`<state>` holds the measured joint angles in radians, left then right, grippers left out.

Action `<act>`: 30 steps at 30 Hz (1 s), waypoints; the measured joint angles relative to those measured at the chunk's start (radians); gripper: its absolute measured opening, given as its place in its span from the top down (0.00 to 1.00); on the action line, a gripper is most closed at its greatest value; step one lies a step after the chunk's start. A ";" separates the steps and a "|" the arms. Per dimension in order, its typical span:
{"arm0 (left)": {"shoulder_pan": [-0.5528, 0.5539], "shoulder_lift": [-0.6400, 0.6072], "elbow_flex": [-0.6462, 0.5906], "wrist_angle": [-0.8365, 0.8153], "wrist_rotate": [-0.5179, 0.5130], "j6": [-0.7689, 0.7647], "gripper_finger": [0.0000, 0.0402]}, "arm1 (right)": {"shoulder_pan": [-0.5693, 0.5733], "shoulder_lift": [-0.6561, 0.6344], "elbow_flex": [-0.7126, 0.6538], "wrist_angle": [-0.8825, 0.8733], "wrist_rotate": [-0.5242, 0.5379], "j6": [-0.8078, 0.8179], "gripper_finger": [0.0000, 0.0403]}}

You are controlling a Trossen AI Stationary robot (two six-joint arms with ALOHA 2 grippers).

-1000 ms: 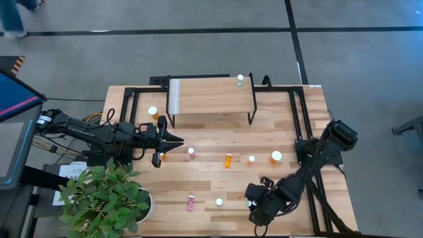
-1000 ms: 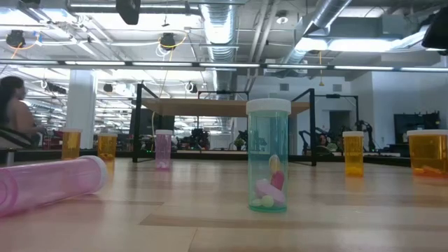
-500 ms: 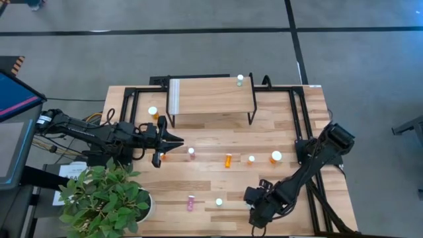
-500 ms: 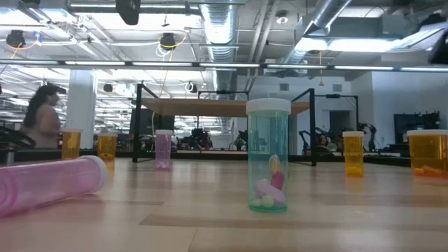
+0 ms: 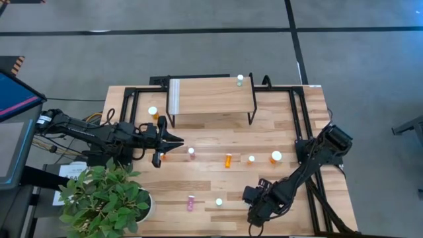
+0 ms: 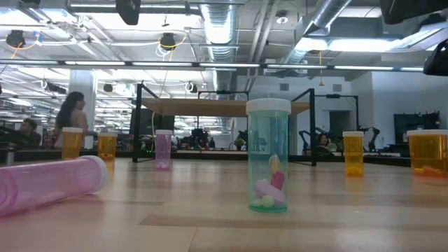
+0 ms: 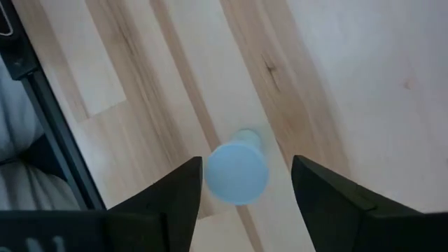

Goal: Pick and place medicine bottles onto shelf by color
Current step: Align the right small green pill bottle with the other small green pill bottle on the shelf

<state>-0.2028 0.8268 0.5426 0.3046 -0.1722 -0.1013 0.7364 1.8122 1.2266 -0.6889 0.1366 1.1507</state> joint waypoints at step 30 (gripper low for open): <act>0.000 0.000 0.000 0.000 0.000 0.000 0.89 | -0.006 -0.001 0.000 -0.015 0.022 -0.034 0.65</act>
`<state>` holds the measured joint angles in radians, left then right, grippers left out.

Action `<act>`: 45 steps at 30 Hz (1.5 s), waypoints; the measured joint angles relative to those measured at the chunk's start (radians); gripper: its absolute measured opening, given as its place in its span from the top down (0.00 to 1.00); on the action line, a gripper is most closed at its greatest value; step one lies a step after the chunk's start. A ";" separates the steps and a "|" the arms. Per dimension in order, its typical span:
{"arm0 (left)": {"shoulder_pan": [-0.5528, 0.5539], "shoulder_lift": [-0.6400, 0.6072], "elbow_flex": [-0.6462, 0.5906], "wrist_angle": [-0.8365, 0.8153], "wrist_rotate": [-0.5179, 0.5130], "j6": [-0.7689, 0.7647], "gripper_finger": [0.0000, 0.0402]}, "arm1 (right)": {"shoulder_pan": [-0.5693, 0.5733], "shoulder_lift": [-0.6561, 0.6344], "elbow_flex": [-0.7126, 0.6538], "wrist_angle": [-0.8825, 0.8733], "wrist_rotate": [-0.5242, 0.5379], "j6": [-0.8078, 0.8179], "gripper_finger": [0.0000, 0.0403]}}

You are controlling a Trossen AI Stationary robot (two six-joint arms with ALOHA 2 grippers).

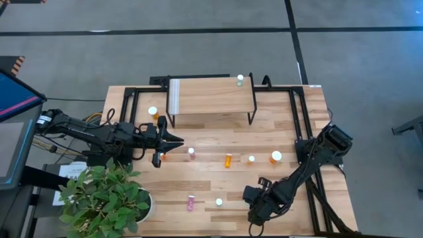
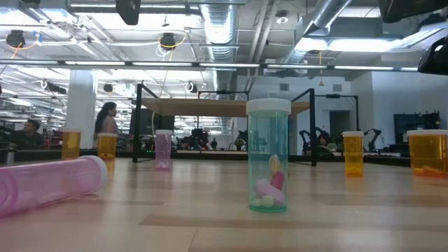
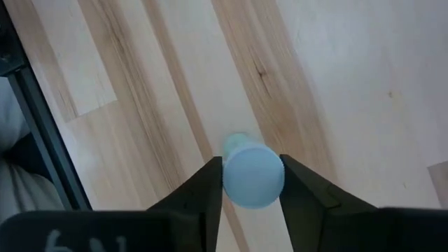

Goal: Pick and place medicine bottles onto shelf by color
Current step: Align the right small green pill bottle with the other small green pill bottle on the shelf

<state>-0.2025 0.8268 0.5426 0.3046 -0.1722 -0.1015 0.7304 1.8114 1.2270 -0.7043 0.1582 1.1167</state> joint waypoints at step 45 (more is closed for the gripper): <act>0.000 0.000 0.000 -0.019 0.001 0.001 0.89 | -0.936 -0.099 0.710 -0.664 0.067 -0.893 0.66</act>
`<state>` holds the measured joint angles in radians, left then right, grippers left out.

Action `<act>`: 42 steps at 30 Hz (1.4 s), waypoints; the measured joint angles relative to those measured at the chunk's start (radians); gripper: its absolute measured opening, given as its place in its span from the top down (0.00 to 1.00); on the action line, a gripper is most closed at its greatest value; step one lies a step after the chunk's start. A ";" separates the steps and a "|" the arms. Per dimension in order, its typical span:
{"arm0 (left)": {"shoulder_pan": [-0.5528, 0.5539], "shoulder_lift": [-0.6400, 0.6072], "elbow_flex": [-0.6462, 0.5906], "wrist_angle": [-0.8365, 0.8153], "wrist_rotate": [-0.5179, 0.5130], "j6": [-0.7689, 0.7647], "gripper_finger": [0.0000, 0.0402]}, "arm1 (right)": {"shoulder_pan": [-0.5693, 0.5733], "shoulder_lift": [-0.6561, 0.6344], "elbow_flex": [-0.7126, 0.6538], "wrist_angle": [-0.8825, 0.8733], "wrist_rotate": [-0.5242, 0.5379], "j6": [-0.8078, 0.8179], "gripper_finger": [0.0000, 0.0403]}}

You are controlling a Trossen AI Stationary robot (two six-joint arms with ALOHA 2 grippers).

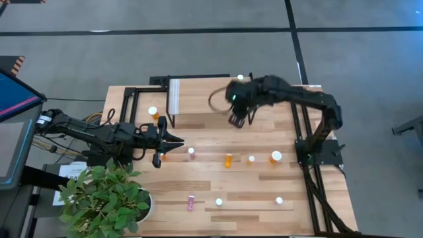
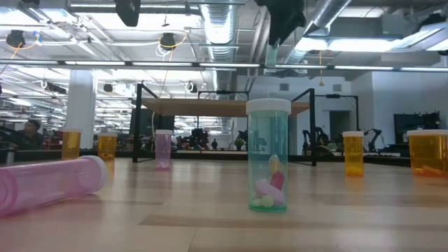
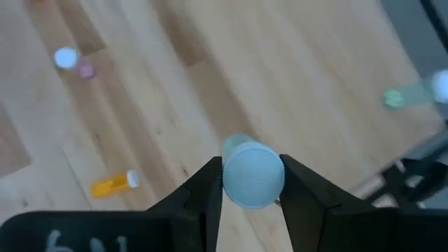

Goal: Pick and place medicine bottles onto shelf by color
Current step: Align the right small green pill bottle with the other small green pill bottle on the shelf

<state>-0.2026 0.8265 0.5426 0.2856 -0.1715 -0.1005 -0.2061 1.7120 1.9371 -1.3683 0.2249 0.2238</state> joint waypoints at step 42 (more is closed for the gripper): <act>0.000 0.000 0.000 -0.034 -0.031 -0.036 0.89 | -0.353 0.066 -0.115 0.186 -0.125 -0.094 0.64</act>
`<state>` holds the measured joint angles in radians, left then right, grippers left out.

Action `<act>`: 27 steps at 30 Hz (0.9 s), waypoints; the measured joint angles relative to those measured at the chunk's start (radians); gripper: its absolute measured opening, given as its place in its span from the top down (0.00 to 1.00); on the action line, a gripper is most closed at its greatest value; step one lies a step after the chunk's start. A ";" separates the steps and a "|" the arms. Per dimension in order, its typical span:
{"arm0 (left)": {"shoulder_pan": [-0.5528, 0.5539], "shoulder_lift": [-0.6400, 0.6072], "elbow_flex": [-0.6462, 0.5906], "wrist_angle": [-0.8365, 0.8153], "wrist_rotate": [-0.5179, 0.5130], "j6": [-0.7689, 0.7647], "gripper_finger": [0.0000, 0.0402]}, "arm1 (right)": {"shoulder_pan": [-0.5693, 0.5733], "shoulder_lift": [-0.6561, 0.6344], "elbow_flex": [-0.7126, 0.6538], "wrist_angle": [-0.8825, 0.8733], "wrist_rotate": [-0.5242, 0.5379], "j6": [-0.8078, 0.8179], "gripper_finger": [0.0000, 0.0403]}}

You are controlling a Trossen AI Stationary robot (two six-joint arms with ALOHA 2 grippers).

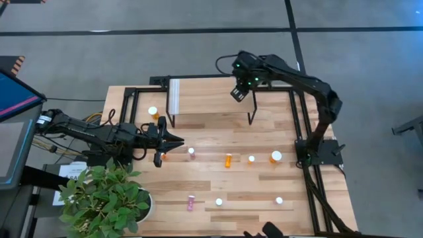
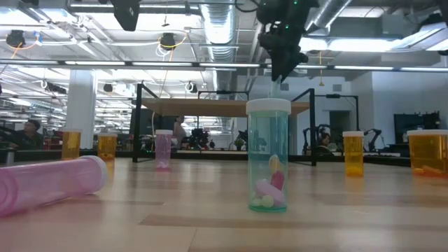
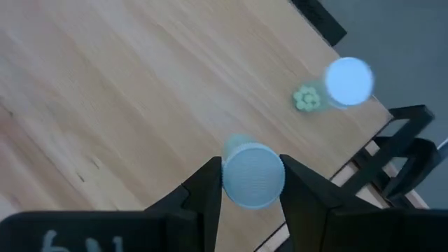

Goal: Pick and place medicine bottles onto shelf by color
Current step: Align the right small green pill bottle with the other small green pill bottle on the shelf

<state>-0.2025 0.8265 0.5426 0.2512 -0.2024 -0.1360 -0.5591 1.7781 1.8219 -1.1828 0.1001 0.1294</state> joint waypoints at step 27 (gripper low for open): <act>0.000 0.000 0.000 0.000 0.000 -0.002 0.89 | 0.001 0.042 0.003 -0.001 0.000 -0.008 0.57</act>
<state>-0.2026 0.8265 0.5426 0.2516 -0.2020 -0.1375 -0.5583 1.8198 1.8248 -1.1843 0.1002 0.1214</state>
